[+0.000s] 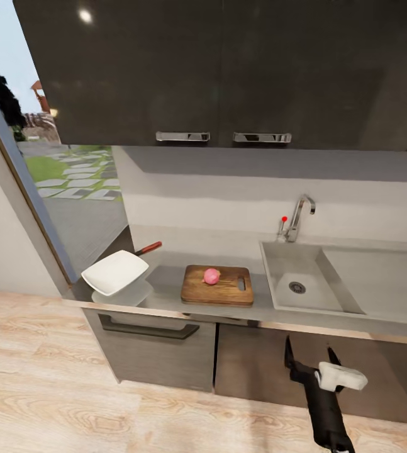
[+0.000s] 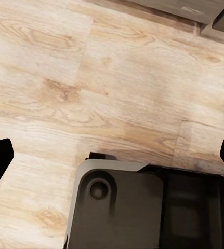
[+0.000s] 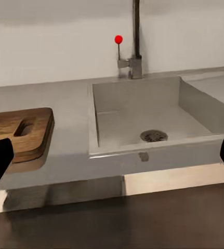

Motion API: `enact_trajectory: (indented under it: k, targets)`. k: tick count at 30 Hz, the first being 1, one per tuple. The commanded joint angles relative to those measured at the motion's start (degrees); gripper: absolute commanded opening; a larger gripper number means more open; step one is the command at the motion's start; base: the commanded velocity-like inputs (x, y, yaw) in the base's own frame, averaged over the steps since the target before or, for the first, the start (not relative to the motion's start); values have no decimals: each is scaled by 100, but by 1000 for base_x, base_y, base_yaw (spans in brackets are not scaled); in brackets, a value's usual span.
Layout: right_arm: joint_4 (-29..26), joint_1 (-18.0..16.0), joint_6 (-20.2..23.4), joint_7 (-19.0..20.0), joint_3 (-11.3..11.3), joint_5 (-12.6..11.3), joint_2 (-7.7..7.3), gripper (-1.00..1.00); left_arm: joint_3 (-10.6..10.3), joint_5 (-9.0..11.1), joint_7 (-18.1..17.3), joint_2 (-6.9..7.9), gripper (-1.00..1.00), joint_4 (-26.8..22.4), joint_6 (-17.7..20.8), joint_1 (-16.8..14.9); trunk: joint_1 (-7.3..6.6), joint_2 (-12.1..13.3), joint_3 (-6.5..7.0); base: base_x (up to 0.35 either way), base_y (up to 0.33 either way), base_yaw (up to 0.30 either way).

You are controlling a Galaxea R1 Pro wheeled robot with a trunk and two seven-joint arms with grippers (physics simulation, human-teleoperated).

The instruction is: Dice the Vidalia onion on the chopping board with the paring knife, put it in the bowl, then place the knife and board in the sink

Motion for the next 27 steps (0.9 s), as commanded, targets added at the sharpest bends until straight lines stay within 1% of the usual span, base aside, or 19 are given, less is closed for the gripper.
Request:
enact_trajectory:
  k: [1,2,3,4,5,6,7,8,12,15,17,19,20,21,23,25,26,27]
  targets:
    - [-133,-7,157,-31,7,-2,-2,100,-5,58,7,2,100,-8,20,-2,4,-10,-9,0,0,0]
    - [-233,-18,335,-34,7,0,-6,100,-5,58,7,2,100,-6,20,-2,4,-10,-9,0,0,0]
    - [-335,-72,656,-33,7,4,-9,100,-5,58,7,2,100,-4,20,-3,4,-10,-9,0,0,0]
    - [-389,-241,1018,-28,6,4,-11,100,-5,58,7,2,100,-3,20,-5,4,-10,-9,0,0,0]
    - [-406,-409,1265,-25,6,4,-10,100,-5,58,7,2,100,-3,20,-6,4,-10,-9,0,0,0]
    - [-418,-706,1676,-23,8,11,-10,100,-5,58,7,1,100,-9,20,-6,4,-10,-9,0,0,0]
    - [-421,-922,1972,-22,7,26,-8,100,-5,58,7,1,100,-17,20,-7,4,-10,-9,0,0,0]
    - [-422,-1256,2415,-17,11,49,-6,100,-5,58,7,1,100,-25,20,-7,4,-10,-9,0,0,0]
    - [-333,-2192,3423,-13,18,65,-3,100,-5,58,7,1,100,-28,20,-7,4,-10,-9,0,0,0]
    - [-74,-2846,4015,-12,32,66,18,100,-5,58,7,1,100,-20,20,-7,4,-10,-9,0,0,0]
    - [353,-3361,4272,-7,41,63,65,100,-5,58,7,1,100,-15,20,-7,4,-10,-9,0,0,0]
    - [1434,-4268,4417,8,48,58,248,100,-5,58,7,1,100,-10,20,-7,4,-10,-9,0,0,0]
    - [1646,-4428,4426,11,48,58,283,100,-5,58,7,1,100,-9,20,-7,4,-10,-9,0,0,0]
    - [2088,-4746,4438,15,49,58,345,100,-5,58,7,1,100,-6,20,-7,4,-10,-9,0,0,0]
    - [2958,-5361,4440,20,50,49,419,100,-5,58,7,1,100,-4,20,-7,4,-10,-9,0,0,0]
    - [3669,-5898,4438,24,50,43,480,100,-5,58,7,1,100,-3,20,-7,4,-10,-9,0,0,0]
    - [4356,-6464,4445,26,50,40,637,100,-5,58,7,1,100,-2,20,-7,4,-10,-9,0,0,0]
    - [4477,-6599,4453,27,50,40,671,100,-5,58,7,1,100,-2,20,-7,4,-10,-9,0,0,0]
